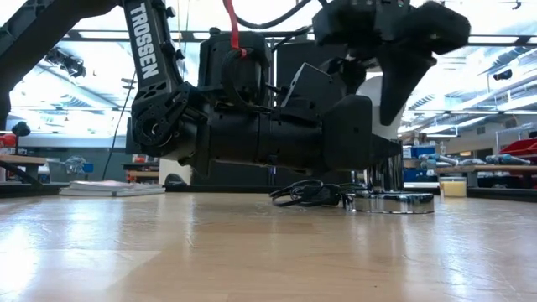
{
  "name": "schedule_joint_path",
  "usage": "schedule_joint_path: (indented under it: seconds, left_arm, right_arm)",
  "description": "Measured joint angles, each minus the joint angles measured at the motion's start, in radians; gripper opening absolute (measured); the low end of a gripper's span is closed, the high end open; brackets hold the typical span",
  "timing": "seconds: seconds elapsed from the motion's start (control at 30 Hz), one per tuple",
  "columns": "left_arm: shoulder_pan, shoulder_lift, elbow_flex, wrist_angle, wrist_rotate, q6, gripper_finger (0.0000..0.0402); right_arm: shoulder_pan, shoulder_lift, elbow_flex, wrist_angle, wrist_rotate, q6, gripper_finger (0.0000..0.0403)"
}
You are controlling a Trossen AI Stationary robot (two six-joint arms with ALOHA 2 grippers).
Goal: Screw lightbulb
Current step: Insert the lightbulb into the silver lamp
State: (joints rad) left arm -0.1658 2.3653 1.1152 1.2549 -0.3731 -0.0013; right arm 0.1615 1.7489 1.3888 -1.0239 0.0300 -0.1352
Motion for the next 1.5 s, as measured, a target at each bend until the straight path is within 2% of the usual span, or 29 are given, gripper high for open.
schedule_joint_path:
  seconds: [0.27,0.5,0.63,0.77,0.97,1.23,1.33,1.5]
  left_arm:
    - [0.0,0.0,0.0,-0.002,0.002,-0.002,0.0192]
    - [0.0,0.0,0.0,-0.004,0.004,-0.006,0.0192]
    - [0.0,0.0,0.0,-0.004,0.002,-0.008,0.0192]
    - [0.001,0.0,0.0,-0.004,-0.013,-0.01,0.0192]
    - [0.002,0.0,-0.001,-0.003,-0.018,-0.013,0.0192]
    - [0.003,0.0,-0.001,-0.003,-0.015,-0.013,0.0192]
    - [0.003,0.0,-0.001,-0.004,-0.015,-0.013,0.0192]
    - [0.003,0.0,-0.001,-0.004,-0.014,-0.013,0.0192]
  right_arm:
    - [0.013,0.0,-0.001,0.002,0.024,0.421,0.0278]
    - [0.012,0.0,-0.001,-0.032,0.036,0.93,0.0278]
    - [0.012,0.0,-0.001,-0.034,0.034,0.988,0.028]
    - [0.003,0.0,-0.001,-0.029,0.022,0.807,0.029]
    - [0.007,0.0,-0.001,-0.036,0.011,0.496,0.0331]
    - [0.006,0.0,-0.001,-0.033,-0.038,0.219,0.0393]
    - [0.006,0.0,-0.001,-0.025,-0.039,0.034,0.0395]
    - [0.009,0.0,0.0,-0.023,-0.038,-0.258,0.0377]
